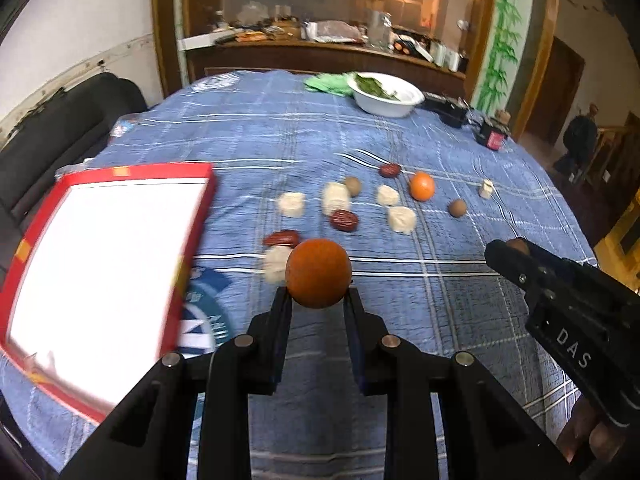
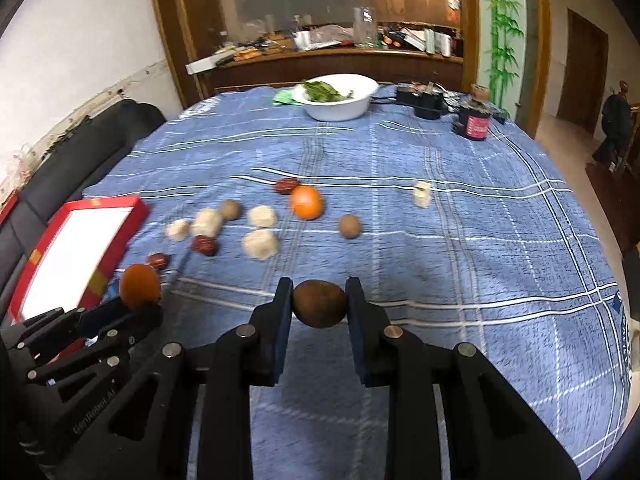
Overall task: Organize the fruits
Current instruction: 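Carry orange and kiwi over the red box and release both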
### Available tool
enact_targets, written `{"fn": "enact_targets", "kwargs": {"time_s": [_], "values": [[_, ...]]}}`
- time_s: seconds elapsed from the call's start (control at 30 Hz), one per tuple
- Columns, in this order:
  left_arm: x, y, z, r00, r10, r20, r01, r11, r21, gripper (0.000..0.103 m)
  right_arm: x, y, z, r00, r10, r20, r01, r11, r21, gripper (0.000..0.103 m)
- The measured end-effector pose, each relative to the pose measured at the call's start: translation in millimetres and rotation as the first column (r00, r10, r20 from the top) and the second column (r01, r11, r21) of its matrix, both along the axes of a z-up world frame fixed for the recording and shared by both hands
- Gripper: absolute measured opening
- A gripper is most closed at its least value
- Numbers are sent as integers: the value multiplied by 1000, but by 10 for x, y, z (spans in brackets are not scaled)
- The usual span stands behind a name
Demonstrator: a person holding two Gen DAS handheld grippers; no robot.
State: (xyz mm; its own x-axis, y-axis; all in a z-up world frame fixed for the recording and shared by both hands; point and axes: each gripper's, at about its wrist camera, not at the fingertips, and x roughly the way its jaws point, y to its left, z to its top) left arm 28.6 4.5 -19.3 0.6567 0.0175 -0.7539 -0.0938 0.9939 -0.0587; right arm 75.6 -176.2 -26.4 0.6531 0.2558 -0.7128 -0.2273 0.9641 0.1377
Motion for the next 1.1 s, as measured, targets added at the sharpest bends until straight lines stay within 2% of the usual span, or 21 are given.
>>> {"fn": "enact_targets", "kwargs": {"time_s": [0.33, 0.63, 0.77, 1.0, 1.1], "values": [[-282, 796, 173, 983, 177, 47, -177, 984, -5, 26, -334, 636, 299, 987, 144, 70, -146, 989, 28, 28], [-338, 1583, 78, 930, 367, 33, -368, 929, 26, 25, -411, 1440, 408, 945, 312, 103, -319, 946, 56, 28], [-369, 1906, 27, 911, 413, 26, -413, 911, 16, 25, -400, 1820, 361, 917, 385, 103, -393, 917, 69, 29], [-531, 2169, 3, 938, 336, 83, -329, 941, -81, 25, -432, 2205, 236, 883, 455, 116, -464, 883, 66, 29], [-588, 2204, -10, 956, 270, 117, -258, 959, -115, 25, -451, 2267, 199, 874, 470, 122, -479, 876, 54, 29]]}}
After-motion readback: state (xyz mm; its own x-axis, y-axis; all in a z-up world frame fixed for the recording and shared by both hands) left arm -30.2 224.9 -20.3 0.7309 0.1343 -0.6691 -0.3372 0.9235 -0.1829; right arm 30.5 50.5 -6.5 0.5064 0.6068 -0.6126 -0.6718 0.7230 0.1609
